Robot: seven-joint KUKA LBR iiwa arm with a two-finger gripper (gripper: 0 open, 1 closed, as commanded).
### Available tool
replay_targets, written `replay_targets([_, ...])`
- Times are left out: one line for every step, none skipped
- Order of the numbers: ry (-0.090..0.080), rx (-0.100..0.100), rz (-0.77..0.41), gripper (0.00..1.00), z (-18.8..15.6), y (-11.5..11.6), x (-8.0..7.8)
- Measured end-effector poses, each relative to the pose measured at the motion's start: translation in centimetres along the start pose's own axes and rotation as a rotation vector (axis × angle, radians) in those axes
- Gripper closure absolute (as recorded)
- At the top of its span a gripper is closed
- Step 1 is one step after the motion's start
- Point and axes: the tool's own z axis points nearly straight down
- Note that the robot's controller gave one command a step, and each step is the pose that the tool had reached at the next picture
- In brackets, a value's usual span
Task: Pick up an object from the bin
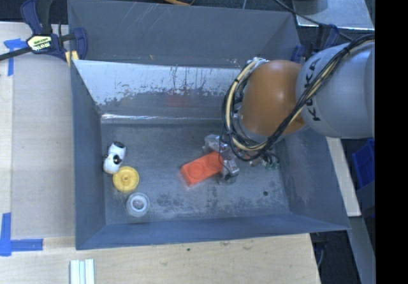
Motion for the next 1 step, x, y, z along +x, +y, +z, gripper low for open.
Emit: replay_targets([-0.006, 0.003, -0.160, 1.00, -6.75, -3.05, -0.96])
